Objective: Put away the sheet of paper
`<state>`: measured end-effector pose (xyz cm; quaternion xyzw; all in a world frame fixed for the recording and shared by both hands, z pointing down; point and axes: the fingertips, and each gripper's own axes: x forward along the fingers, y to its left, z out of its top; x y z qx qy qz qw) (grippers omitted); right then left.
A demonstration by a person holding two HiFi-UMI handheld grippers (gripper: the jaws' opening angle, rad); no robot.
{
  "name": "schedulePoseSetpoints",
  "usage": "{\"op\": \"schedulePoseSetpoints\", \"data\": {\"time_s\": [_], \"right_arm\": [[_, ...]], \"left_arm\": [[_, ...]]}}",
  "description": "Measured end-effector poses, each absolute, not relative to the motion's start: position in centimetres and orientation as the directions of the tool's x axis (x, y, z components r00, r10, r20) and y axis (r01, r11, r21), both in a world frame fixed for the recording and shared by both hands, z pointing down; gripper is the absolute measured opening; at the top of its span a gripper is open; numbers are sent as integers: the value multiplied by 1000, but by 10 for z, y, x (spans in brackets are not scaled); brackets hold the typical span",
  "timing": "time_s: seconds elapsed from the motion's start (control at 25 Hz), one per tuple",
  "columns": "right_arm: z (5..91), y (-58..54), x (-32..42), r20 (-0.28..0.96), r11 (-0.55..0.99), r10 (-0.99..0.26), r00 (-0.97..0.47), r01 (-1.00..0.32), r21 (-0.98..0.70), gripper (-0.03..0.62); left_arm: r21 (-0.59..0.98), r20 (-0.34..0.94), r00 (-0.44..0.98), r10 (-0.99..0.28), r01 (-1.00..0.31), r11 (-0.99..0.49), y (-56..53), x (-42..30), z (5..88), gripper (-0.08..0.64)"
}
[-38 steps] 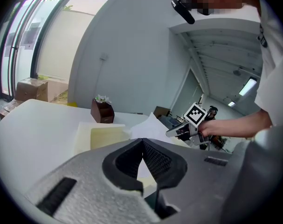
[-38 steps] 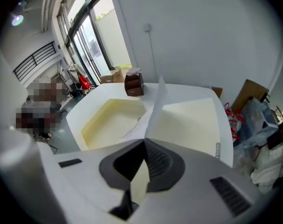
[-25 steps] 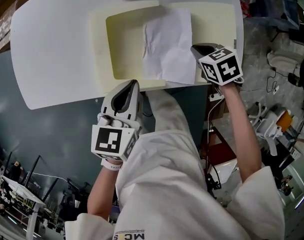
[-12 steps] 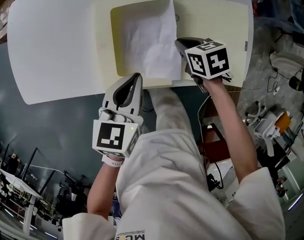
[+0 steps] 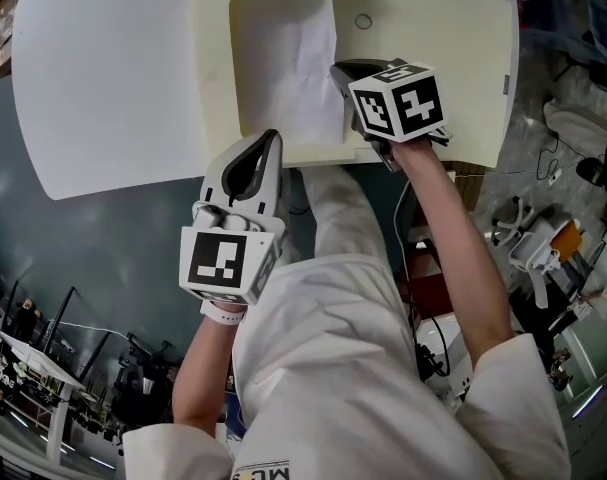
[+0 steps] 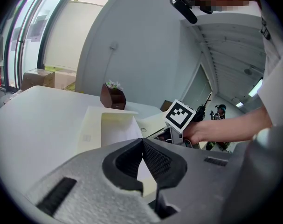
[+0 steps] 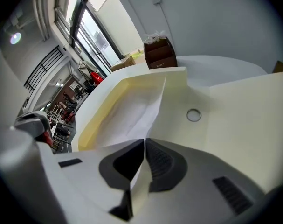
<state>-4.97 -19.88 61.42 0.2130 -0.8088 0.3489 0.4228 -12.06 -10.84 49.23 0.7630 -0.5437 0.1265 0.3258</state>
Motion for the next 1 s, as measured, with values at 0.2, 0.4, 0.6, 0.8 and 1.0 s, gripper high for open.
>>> {"op": "schedulePoseSetpoints", "data": {"time_s": [0.2,0.4,0.6,0.8,1.0], "right_arm": [[605,-202,-40,829,673,-86,-553,-646,-361,77],[573,-201,-29,785,664,-173,-595,-659,-353,77],[528,-193,-16,730,680,-296,-616,-673,-292,71],[476,-177,2,675,693,-409,-614,-690,-208,63],[423,-160,19,605,688,-517,-605,-715,-127,21]], "left_arm": [[360,539,389,-747,-908,-213,-110,-119,491,25],[358,535,403,-743,-904,-232,-106,-113,482,25],[337,514,407,-755,-905,-259,-107,-113,466,25],[317,483,413,-772,-904,-285,-106,-109,439,25],[296,453,418,-787,-904,-310,-100,-105,410,25]]}}
